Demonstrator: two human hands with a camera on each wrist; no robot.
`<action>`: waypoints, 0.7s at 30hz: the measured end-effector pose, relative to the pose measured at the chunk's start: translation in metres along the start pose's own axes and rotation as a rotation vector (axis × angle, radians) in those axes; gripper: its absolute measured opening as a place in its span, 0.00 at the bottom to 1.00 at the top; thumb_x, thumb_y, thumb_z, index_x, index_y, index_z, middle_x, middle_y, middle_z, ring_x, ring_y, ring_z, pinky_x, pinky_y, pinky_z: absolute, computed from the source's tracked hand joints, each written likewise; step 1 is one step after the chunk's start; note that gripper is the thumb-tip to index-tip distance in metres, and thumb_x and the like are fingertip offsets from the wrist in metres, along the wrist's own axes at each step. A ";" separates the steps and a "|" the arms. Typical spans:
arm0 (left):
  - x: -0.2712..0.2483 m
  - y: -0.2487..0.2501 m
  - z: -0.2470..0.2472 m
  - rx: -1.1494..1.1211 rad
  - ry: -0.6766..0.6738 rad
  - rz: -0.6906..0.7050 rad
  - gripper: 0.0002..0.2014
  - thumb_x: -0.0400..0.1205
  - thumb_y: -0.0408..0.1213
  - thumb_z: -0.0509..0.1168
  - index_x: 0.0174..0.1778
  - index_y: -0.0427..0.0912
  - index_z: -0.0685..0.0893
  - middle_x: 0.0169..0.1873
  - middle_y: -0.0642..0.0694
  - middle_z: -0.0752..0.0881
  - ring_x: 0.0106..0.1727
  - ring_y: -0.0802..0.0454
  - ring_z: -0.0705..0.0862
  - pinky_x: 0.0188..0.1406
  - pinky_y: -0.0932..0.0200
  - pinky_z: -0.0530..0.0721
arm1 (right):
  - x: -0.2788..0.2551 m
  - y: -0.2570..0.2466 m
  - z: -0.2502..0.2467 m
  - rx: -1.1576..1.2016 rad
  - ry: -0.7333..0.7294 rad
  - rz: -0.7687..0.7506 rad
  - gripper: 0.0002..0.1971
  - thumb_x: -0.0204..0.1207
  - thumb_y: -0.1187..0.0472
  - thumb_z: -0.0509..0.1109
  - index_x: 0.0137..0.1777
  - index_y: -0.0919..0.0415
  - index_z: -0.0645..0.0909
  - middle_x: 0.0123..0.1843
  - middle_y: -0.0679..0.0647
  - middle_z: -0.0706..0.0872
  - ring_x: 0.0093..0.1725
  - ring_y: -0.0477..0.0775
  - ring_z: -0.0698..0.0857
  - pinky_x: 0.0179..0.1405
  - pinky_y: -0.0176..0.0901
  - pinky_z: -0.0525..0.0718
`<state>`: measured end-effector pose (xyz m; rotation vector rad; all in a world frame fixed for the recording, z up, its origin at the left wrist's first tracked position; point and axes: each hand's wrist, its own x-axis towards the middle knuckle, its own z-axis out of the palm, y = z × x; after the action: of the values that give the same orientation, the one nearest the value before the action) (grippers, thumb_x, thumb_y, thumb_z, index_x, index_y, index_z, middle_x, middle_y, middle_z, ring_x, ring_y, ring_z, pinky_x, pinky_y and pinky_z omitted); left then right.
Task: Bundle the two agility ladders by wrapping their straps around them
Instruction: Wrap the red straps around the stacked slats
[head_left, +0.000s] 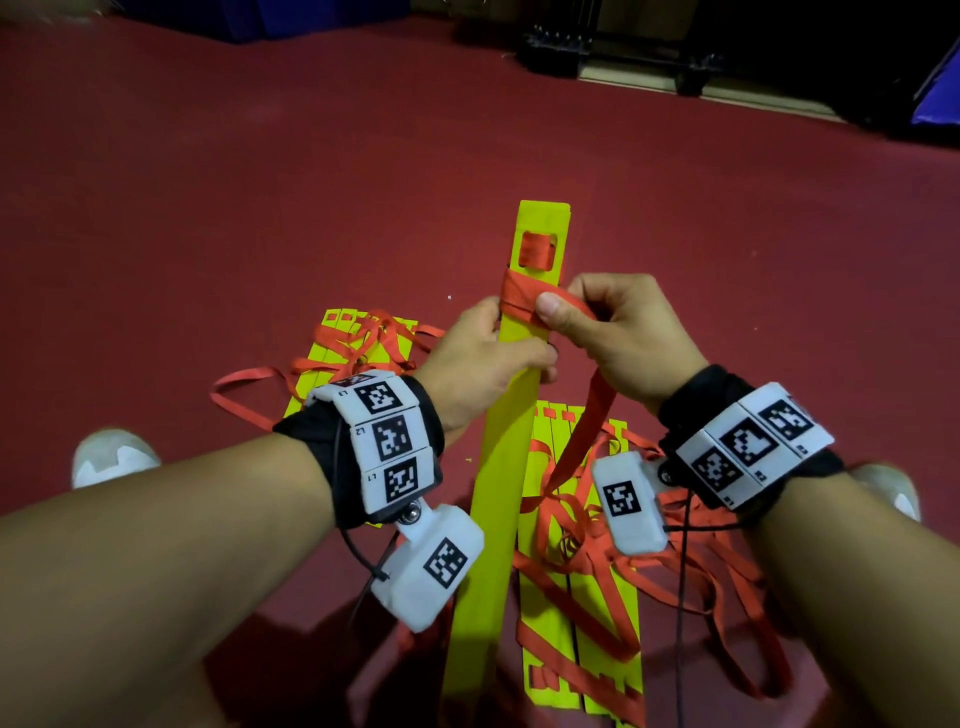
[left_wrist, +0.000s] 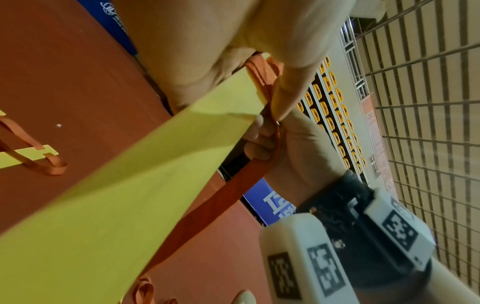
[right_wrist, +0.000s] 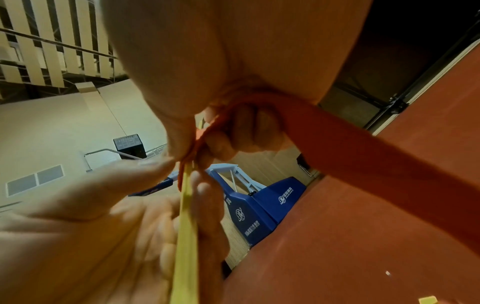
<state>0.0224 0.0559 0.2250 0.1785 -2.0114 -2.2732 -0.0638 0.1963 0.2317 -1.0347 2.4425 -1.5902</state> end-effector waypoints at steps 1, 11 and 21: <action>0.000 -0.002 0.000 0.060 0.005 0.028 0.30 0.62 0.37 0.77 0.60 0.33 0.81 0.39 0.40 0.87 0.42 0.44 0.88 0.57 0.36 0.87 | -0.001 -0.001 0.001 0.023 -0.002 0.000 0.19 0.75 0.42 0.74 0.31 0.55 0.79 0.26 0.46 0.74 0.28 0.45 0.68 0.27 0.43 0.66; 0.000 -0.007 -0.001 0.271 0.021 0.065 0.16 0.64 0.35 0.69 0.48 0.44 0.83 0.33 0.51 0.82 0.38 0.50 0.81 0.43 0.46 0.81 | -0.005 -0.001 0.005 0.243 -0.242 -0.045 0.10 0.81 0.55 0.67 0.41 0.59 0.78 0.31 0.45 0.81 0.31 0.48 0.74 0.30 0.41 0.73; -0.003 0.000 0.005 0.336 0.004 0.056 0.35 0.63 0.43 0.62 0.70 0.45 0.66 0.61 0.32 0.82 0.50 0.39 0.87 0.45 0.35 0.88 | -0.006 -0.007 0.011 0.459 -0.175 0.015 0.19 0.76 0.63 0.72 0.64 0.65 0.73 0.50 0.57 0.84 0.37 0.51 0.82 0.31 0.40 0.82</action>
<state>0.0247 0.0615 0.2261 0.1483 -2.3502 -1.8864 -0.0510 0.1888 0.2307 -1.0151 1.8433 -1.8419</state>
